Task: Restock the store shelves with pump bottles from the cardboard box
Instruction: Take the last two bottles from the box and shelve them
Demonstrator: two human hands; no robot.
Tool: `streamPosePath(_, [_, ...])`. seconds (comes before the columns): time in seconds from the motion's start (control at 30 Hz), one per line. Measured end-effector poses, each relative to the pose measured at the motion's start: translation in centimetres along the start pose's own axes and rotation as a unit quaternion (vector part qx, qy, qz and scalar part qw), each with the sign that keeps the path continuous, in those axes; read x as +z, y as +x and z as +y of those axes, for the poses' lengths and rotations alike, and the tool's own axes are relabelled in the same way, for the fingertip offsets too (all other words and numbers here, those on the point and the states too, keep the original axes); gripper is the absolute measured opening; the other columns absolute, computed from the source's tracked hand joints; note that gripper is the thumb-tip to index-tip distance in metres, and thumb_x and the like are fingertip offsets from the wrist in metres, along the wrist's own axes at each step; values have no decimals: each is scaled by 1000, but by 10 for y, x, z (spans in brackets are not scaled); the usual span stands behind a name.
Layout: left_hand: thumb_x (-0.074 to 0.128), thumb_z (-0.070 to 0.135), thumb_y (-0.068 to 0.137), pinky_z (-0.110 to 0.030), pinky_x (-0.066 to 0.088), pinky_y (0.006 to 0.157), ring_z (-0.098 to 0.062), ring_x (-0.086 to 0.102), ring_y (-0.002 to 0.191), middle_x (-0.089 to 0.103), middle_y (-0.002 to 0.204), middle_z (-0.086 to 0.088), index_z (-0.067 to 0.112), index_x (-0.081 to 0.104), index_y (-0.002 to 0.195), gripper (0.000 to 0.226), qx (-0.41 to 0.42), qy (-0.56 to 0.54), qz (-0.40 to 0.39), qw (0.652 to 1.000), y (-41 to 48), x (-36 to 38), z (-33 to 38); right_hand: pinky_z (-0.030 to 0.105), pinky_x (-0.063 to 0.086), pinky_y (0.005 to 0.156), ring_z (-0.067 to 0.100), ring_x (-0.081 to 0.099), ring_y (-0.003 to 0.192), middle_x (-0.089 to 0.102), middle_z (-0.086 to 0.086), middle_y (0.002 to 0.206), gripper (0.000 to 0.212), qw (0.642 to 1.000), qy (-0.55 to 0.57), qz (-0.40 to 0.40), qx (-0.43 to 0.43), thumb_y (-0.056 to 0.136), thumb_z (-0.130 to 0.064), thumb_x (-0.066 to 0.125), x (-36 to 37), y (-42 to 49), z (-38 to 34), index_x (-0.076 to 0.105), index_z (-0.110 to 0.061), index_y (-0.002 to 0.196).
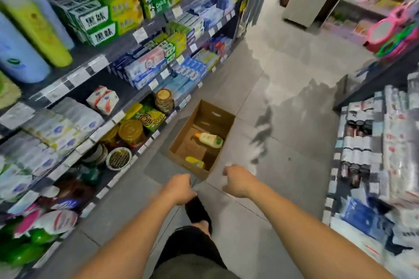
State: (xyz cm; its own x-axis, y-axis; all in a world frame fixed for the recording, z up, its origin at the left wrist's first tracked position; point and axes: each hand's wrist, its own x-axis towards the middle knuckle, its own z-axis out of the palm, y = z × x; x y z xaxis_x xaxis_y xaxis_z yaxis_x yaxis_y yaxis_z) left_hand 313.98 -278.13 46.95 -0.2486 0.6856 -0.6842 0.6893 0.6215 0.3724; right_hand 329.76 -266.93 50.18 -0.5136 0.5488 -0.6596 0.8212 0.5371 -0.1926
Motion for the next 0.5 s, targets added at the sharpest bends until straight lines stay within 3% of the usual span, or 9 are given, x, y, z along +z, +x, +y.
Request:
streamPosePath(0.17, [62,33,86,-29,40,74,-27,56,107,58,120,-10,16,50,101,26,-55,-68,-51,995,95,-53,23,40,47,96,30,51,118,52,12,129,45,999,-15,-36,11,88,-25,61,-71,99,25,50,-9,129])
streamPosePath(0.33, [59,31,86,-28,45,79,-27,59,108,60,111,-8,10,60,115,36,-115,-115,-52,985,159,-98,30,42,47,95,28,52,114,56,10,123,40,996,-40,-79,-15,86,-29,61,-115,186,34,53,-12,122])
streamPosePath(0.5, [58,31,81,-26,42,67,-30,65,90,68,99,-12,14,58,82,17,-148,-172,-45,973,234,-97,30,37,52,89,24,58,104,61,8,118,35,987,-78,-122,-69,87,-28,57,-132,287,47,57,-14,119])
